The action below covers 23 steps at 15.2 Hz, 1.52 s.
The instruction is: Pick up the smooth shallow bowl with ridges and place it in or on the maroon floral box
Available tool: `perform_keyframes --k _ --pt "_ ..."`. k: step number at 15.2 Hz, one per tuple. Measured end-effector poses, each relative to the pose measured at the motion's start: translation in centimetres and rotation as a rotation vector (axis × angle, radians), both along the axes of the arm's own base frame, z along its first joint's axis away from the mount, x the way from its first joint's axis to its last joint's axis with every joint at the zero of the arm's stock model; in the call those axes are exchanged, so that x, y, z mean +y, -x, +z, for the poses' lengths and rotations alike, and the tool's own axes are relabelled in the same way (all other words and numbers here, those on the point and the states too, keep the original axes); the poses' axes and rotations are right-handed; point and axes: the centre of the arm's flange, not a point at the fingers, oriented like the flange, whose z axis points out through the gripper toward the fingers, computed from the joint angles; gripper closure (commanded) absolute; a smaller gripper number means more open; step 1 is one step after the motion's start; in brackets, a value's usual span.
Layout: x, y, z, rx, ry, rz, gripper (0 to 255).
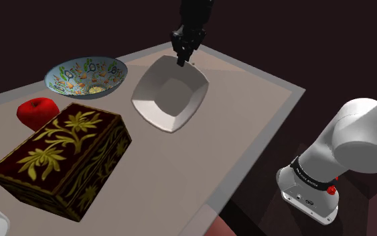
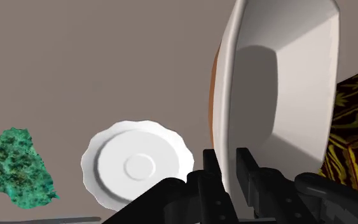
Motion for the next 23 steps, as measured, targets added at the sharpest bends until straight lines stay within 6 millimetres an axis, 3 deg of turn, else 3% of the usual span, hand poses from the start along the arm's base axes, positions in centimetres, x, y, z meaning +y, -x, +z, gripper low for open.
perform_keyframes --k 19,23 --pt "24.4 -5.6 1.9 0.000 -0.001 0.002 255" --pt "25.8 -6.2 0.8 -0.002 -0.001 -0.002 255"
